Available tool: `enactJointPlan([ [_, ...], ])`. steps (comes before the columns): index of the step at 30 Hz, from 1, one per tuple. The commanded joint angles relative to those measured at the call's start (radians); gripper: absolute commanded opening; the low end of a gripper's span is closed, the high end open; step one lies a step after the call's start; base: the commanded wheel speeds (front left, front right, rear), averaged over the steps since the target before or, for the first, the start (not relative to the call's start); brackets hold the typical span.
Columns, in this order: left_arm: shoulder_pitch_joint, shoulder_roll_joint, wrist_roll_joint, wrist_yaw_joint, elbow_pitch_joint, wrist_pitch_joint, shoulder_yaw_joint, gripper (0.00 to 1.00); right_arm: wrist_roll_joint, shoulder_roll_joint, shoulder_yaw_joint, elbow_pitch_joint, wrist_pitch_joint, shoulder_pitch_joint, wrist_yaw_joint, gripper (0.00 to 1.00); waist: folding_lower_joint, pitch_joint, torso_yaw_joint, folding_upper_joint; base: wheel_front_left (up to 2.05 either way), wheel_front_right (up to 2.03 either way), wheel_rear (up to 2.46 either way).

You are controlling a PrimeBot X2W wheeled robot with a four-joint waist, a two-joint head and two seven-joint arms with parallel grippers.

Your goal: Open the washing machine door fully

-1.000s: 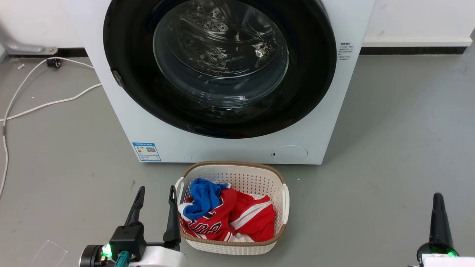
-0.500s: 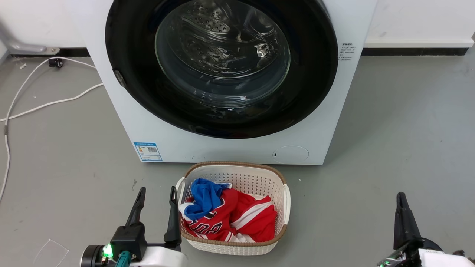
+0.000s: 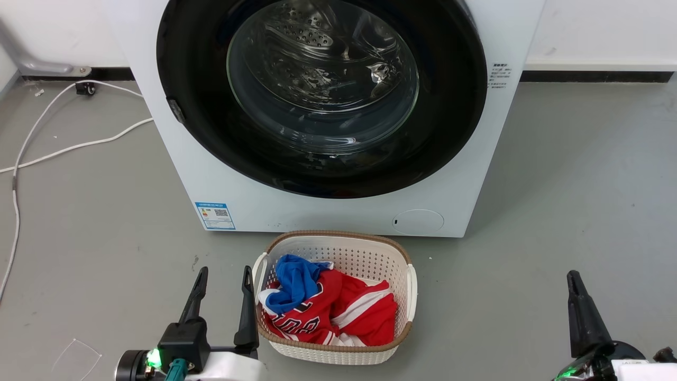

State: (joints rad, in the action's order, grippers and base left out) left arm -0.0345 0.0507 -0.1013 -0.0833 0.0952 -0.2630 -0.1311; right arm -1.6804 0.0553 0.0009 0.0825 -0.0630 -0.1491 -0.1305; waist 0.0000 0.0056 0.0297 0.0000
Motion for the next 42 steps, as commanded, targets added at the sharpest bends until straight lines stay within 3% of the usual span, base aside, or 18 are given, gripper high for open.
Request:
enactJointPlan([
  [1,-0.004,-0.001,0.003,-0.004,-0.002,-0.003,0.000,1.00,0.017,-0.002,0.001,-0.009,0.007,-0.015,0.000,0.00,0.0000,0.000,0.000,0.0000,0.00,0.00,0.00],
  [13,-0.004,-0.001,0.020,0.000,-0.008,-0.003,-0.001,1.00,0.036,-0.006,0.004,-0.036,-0.008,0.002,0.000,0.00,0.0000,0.010,-0.006,0.0000,0.00,0.00,0.00],
  [24,0.054,-0.001,0.045,0.011,-0.037,-0.003,0.020,1.00,0.030,0.030,-0.103,-0.082,0.022,0.177,0.000,0.00,0.0000,0.110,-0.004,0.0000,0.00,0.00,0.00],
  [34,0.159,-0.001,0.069,0.036,-0.080,-0.003,0.033,1.00,-0.010,0.153,-0.208,-0.204,0.121,0.493,0.000,0.00,0.0000,0.278,0.012,0.0000,0.00,0.00,0.00],
  [42,0.249,0.000,0.084,0.055,-0.108,-0.003,0.052,1.00,-0.041,0.271,-0.205,-0.336,0.239,0.787,0.000,0.00,0.0000,0.413,0.025,0.0000,0.00,0.00,0.00],
])
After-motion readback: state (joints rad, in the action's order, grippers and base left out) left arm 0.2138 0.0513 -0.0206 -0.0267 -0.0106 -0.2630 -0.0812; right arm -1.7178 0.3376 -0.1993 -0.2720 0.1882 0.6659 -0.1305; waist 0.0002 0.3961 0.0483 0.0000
